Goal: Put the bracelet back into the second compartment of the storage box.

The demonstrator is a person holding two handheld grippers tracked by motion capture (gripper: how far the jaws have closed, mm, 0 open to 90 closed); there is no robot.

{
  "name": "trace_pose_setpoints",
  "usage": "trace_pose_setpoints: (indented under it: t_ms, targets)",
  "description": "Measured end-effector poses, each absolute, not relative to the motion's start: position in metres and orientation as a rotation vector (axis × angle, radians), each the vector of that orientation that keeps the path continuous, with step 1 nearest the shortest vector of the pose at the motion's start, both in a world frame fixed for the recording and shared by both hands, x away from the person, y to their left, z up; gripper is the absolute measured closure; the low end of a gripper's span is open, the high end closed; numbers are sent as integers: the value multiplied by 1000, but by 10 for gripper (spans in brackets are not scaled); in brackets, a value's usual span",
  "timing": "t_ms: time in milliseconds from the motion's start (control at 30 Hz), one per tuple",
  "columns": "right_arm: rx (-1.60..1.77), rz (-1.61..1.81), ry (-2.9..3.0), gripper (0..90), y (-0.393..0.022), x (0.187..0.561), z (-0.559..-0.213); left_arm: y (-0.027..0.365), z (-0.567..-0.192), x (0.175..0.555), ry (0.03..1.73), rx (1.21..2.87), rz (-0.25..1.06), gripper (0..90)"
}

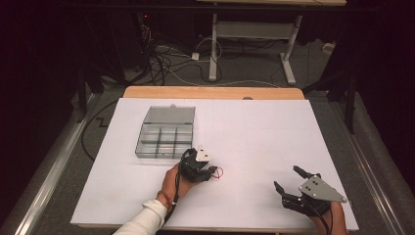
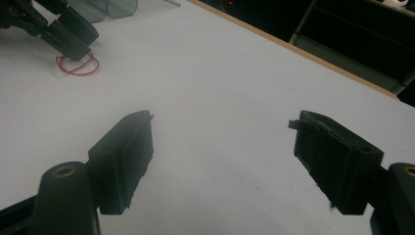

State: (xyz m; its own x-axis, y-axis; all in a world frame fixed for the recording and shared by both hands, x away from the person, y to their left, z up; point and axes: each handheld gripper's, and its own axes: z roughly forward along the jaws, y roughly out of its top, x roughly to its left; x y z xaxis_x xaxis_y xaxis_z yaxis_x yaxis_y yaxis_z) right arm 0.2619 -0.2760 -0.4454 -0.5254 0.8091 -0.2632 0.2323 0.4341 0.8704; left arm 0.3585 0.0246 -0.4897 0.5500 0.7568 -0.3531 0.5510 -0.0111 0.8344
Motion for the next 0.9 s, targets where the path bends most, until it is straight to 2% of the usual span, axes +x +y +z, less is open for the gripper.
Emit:
trace_pose_setpoints:
  t_ms: [100, 300, 467, 900]
  targets:
    - [866, 1059, 2001, 234, -276, 262, -446, 22, -489, 356, 1103, 1699, 200, 710]
    - [865, 1054, 2008, 234, -276, 262, -446, 23, -488, 354, 1132, 1689, 179, 857]
    - [867, 1055, 2009, 234, -277, 263, -447, 26, -488, 350, 1105, 1696, 194, 869]
    - [858, 1058, 2004, 234, -274, 262, -446, 60, -463, 331, 1019, 1579, 244, 868]
